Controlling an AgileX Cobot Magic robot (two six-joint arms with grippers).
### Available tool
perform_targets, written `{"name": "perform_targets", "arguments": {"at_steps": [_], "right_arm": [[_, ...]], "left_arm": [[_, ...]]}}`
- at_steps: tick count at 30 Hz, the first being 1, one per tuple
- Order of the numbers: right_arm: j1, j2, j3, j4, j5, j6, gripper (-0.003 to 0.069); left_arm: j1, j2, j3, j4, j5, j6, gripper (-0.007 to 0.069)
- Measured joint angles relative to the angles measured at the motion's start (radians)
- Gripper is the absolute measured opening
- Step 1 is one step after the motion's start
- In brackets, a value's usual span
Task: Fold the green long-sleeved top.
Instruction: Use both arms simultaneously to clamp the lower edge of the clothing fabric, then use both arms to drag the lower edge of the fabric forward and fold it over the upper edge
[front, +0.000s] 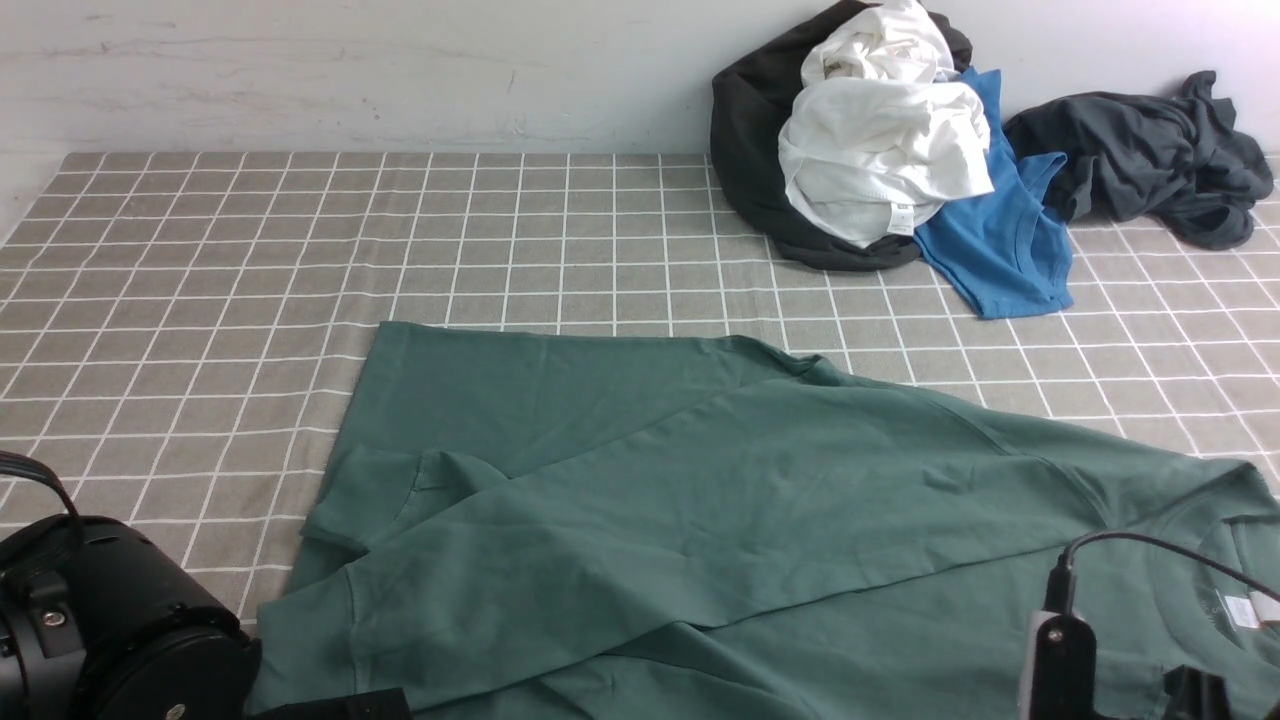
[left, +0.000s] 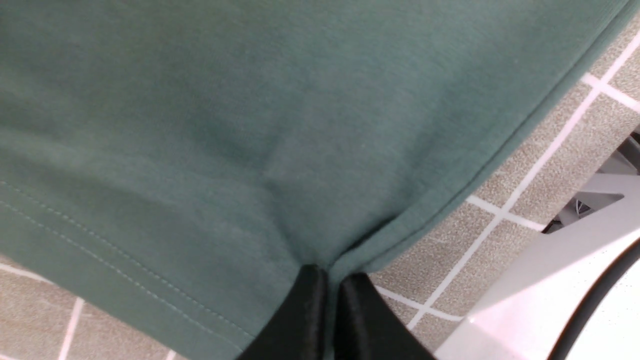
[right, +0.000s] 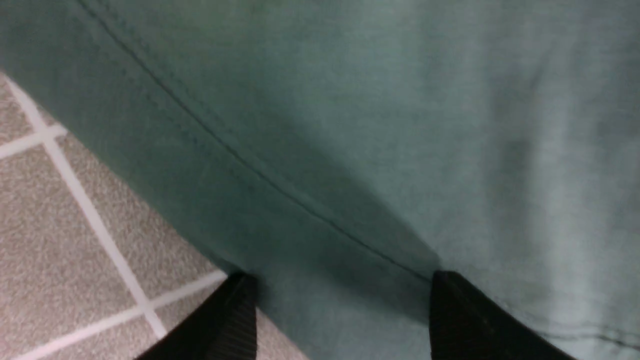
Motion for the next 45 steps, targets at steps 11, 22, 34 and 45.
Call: {"name": "perform_targets", "arguments": {"at_steps": [11, 22, 34, 45], "right_arm": [[0.0, 0.039, -0.023, 0.034, 0.031, -0.109, 0.0216], [-0.001, 0.058, -0.138, 0.028, 0.123, -0.118, 0.0004], [-0.188, 0.062, -0.524, 0.154, 0.345, -0.304, 0.0003], [-0.461, 0.431, -1.013, 0.39, 0.523, -0.502, 0.0003]], "left_arm": [[0.0, 0.0, 0.0, -0.002, 0.0, 0.0, 0.0003], [0.0, 0.0, -0.015, -0.002, 0.012, -0.002, 0.0003], [0.2, 0.028, -0.374, 0.109, 0.102, 0.022, 0.0007], [0.388, 0.442, -0.986, 0.105, 0.113, 0.183, 0.0013]]}}
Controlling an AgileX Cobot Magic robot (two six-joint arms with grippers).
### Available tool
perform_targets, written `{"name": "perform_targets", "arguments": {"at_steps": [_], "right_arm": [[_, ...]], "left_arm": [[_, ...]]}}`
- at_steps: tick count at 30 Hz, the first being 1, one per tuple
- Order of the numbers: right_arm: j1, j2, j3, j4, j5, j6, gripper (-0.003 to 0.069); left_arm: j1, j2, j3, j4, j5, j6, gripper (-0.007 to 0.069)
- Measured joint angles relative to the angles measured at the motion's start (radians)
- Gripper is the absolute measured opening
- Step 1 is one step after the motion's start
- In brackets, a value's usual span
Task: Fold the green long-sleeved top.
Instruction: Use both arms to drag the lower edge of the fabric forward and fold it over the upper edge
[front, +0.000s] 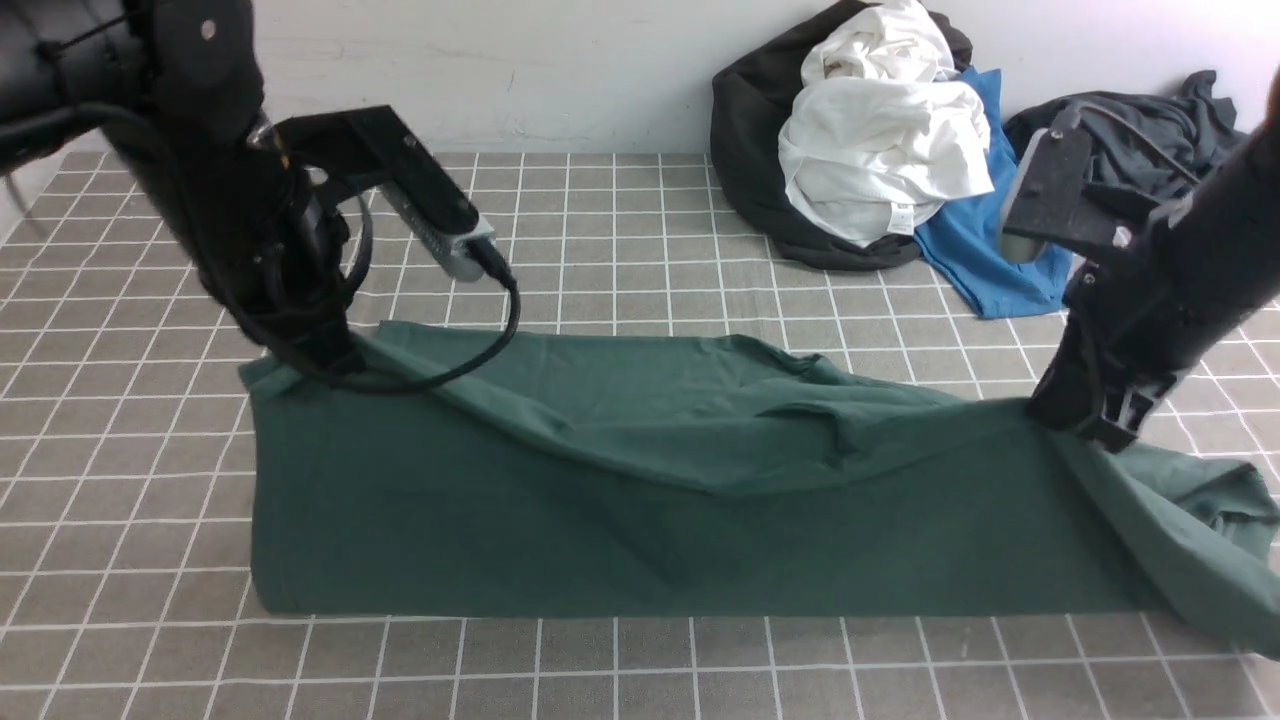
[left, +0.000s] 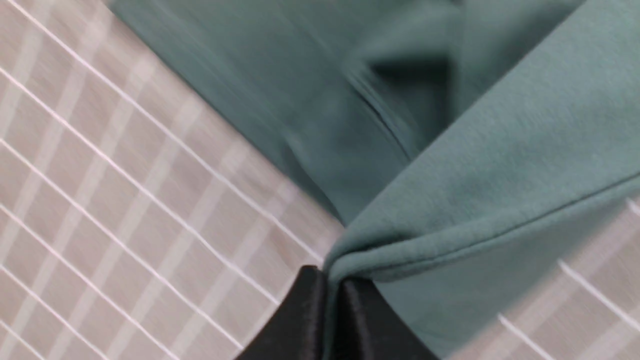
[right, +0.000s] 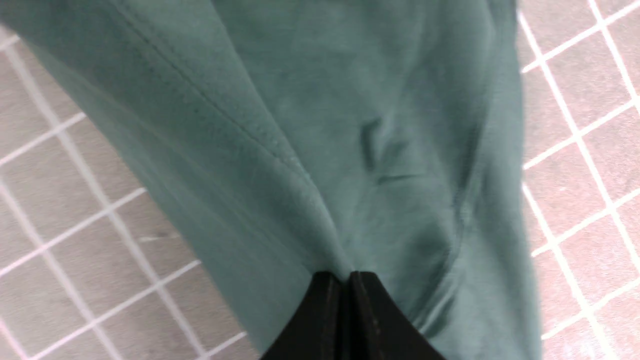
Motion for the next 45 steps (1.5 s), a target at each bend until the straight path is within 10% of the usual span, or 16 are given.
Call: {"name": "perform_targets", "arguments": {"at_steps": [18, 31, 45], "right_arm": [[-0.062, 0.382, -0.387, 0.02, -0.08, 0.086, 0.0025], [-0.064, 0.362, -0.502, -0.009, 0.028, 0.526, 0.0382], [0.182, 0.528, -0.44, 0.096, -0.104, 0.56, 0.0284]], "left_arm": [[0.08, 0.439, -0.37, 0.007, -0.165, 0.005, 0.003], [0.07, 0.447, -0.374, 0.016, -0.081, -0.326, 0.0372], [-0.022, 0.442, -0.338, -0.003, 0.075, -0.376, 0.0015]]}}
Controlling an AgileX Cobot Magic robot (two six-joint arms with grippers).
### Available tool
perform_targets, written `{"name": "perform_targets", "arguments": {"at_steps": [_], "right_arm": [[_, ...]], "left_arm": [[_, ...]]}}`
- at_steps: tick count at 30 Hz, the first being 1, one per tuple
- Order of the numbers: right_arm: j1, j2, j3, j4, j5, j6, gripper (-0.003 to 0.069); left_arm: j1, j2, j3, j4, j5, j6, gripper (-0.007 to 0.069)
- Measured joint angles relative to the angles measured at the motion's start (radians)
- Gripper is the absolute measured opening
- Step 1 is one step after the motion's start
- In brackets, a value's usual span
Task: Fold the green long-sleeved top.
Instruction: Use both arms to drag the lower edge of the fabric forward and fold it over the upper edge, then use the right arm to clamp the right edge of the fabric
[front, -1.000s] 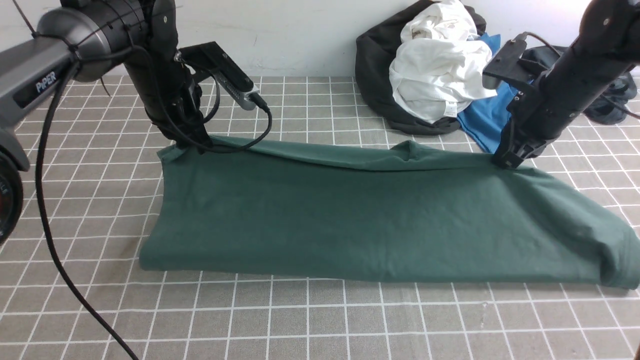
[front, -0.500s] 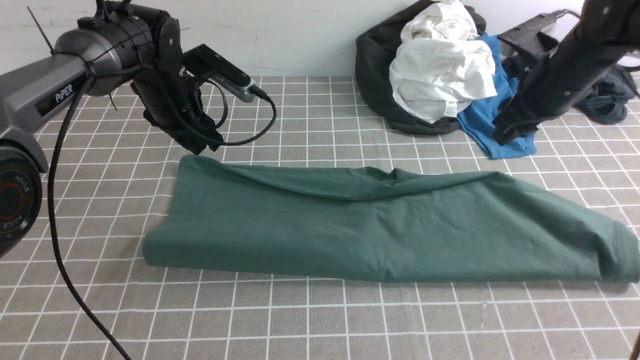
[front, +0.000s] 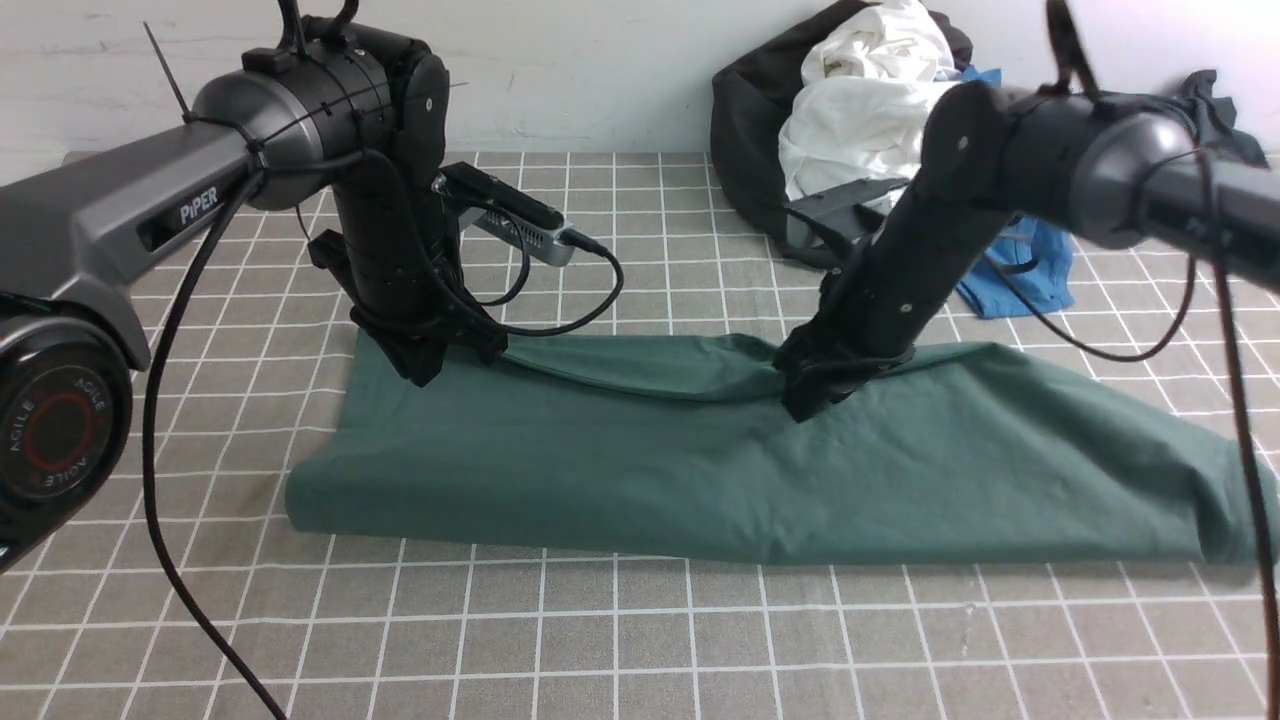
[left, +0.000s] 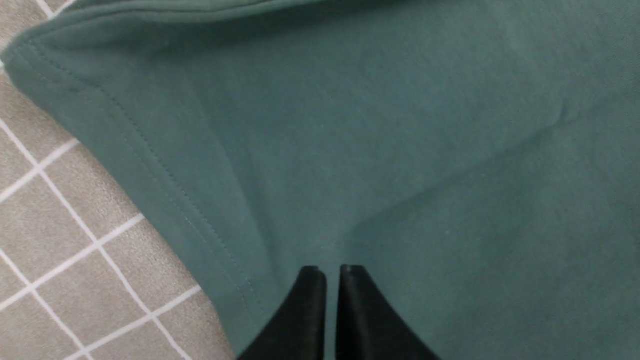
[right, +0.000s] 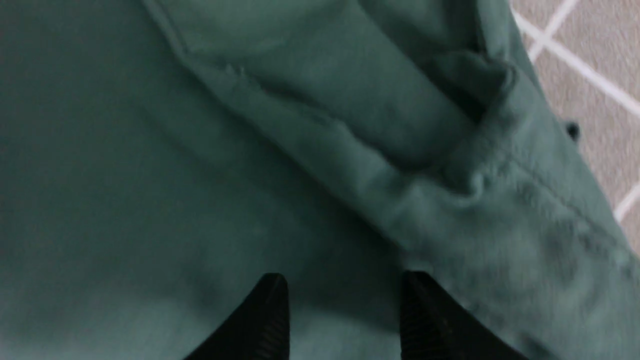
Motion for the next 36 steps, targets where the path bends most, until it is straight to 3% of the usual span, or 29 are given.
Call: {"name": "perform_targets", "arguments": {"at_steps": [6, 11, 15, 21, 25, 29, 36], "right_arm": [[0.002, 0.042, -0.001, -0.062, -0.19, 0.133, 0.0258], [-0.013, 0.042, -0.035, -0.211, -0.294, 0.35, 0.0255], [-0.041, 0.032, -0.145, -0.338, -0.178, 0.47, 0.0255], [-0.064, -0.105, -0.211, -0.442, 0.132, 0.405, 0.0255], [-0.09, -0.253, -0.105, -0.41, 0.152, 0.363, 0.0255], [-0.131, -0.503, 0.18, -0.328, 0.144, 0.356, 0.0255], [-0.26, -0.768, 0.605, -0.307, -0.048, 0.413, 0.0255]], "left_arm": [[0.0, 0.0, 0.0, -0.002, 0.0, 0.007, -0.0008], [0.0, 0.0, 0.0, -0.006, 0.0, 0.007, -0.0008], [0.0, -0.001, 0.0, -0.009, 0.0, 0.007, -0.0008], [0.0, -0.061, 0.016, -0.051, 0.0, 0.007, -0.0008], [0.0, -0.149, 0.067, -0.075, 0.0, 0.014, -0.0008], [0.0, -0.316, 0.229, -0.108, 0.0, 0.016, -0.0007], [0.0, -0.478, 0.477, -0.154, -0.105, 0.026, -0.0007]]}}
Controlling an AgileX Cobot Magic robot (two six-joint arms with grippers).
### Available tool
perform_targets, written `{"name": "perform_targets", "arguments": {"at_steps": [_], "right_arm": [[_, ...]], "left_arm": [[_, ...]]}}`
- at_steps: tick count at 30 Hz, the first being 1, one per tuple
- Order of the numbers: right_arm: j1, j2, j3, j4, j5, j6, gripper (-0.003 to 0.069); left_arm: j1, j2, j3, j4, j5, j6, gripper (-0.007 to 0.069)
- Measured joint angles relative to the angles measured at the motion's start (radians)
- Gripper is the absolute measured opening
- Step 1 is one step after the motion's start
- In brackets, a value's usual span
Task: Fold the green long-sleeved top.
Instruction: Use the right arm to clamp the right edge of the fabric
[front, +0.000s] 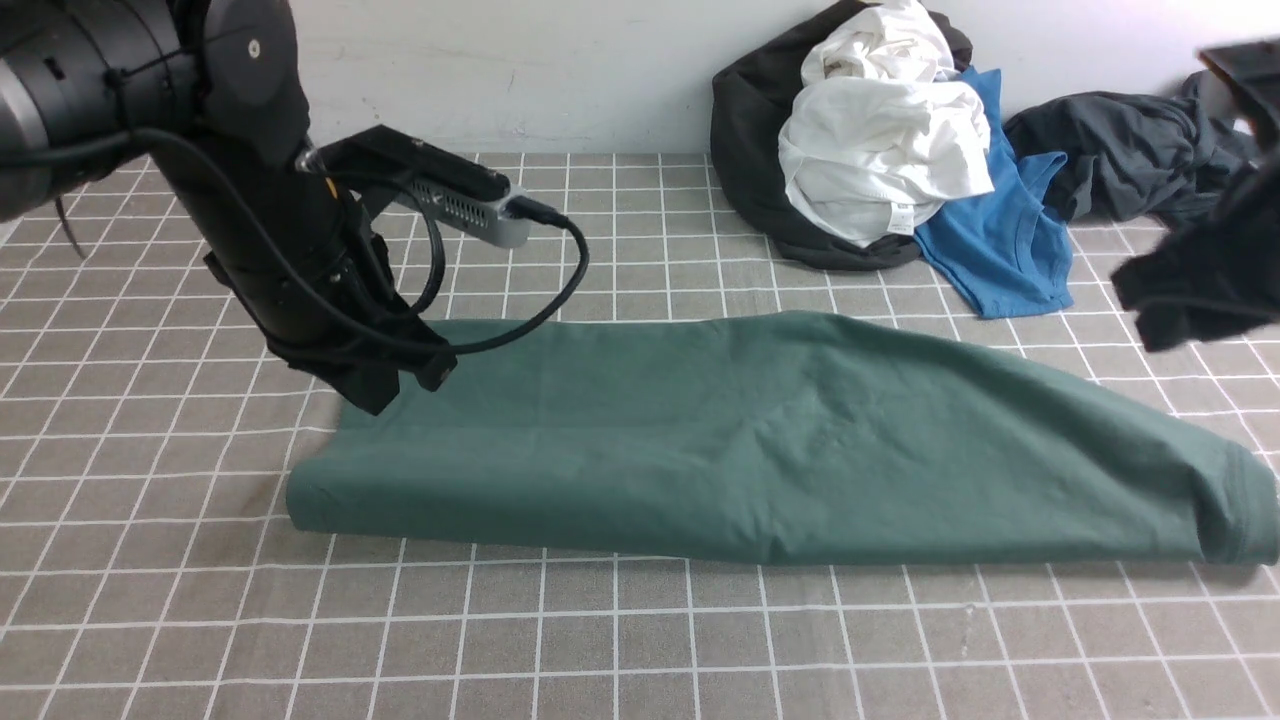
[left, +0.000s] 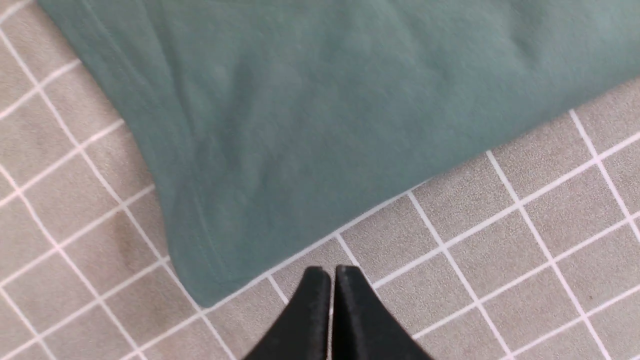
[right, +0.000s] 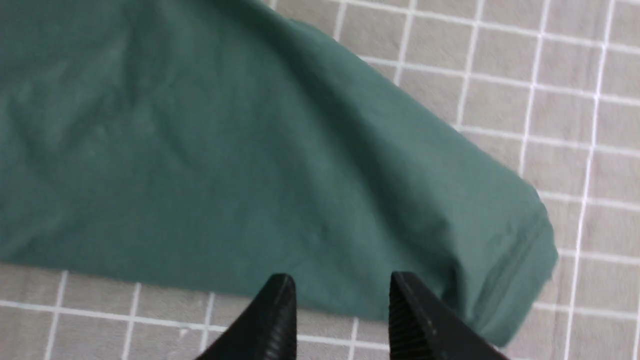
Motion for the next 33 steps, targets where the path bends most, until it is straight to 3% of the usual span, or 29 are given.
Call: {"name": "perform_targets", "arguments": {"at_steps": [3, 4, 8, 9, 12, 16, 25, 30, 33], "right_arm": [[-0.086, -0.02, 0.103, 0.0, -0.077, 0.044, 0.0267], [-0.156, -0.005, 0.16, 0.002, -0.142, 0.057, 0.0302], [-0.23, 0.056, 0.183, 0.024, -0.209, 0.062, 0.0379], [-0.251, 0.096, 0.184, 0.038, -0.254, 0.062, 0.0441], [-0.268, 0.193, 0.184, 0.06, -0.313, 0.062, 0.0547], [-0.269, 0.322, 0.184, 0.071, -0.353, 0.062, 0.0608], [-0.269, 0.401, 0.175, 0.074, -0.404, 0.078, 0.0594], [-0.265, 0.416, 0.136, 0.079, -0.366, 0.079, 0.0521], [-0.241, 0.428, 0.096, 0.079, -0.322, 0.044, 0.0379]], "left_arm": [[0.0, -0.004, 0.043, -0.004, -0.042, 0.004, -0.0007], [0.0, 0.002, 0.059, -0.008, -0.062, 0.007, -0.0007], [0.0, 0.013, 0.061, -0.027, -0.081, 0.008, -0.0007], [0.0, 0.017, 0.061, -0.036, -0.081, 0.015, -0.0007], [0.0, 0.024, 0.061, -0.052, -0.082, 0.039, -0.0007], [0.0, 0.034, 0.061, -0.06, -0.082, 0.048, -0.0007], [0.0, 0.035, 0.061, -0.056, -0.08, 0.051, -0.0007], [0.0, 0.035, 0.061, -0.051, -0.077, 0.052, -0.0007], [0.0, 0.035, 0.061, -0.05, -0.077, 0.052, -0.0007]]}}
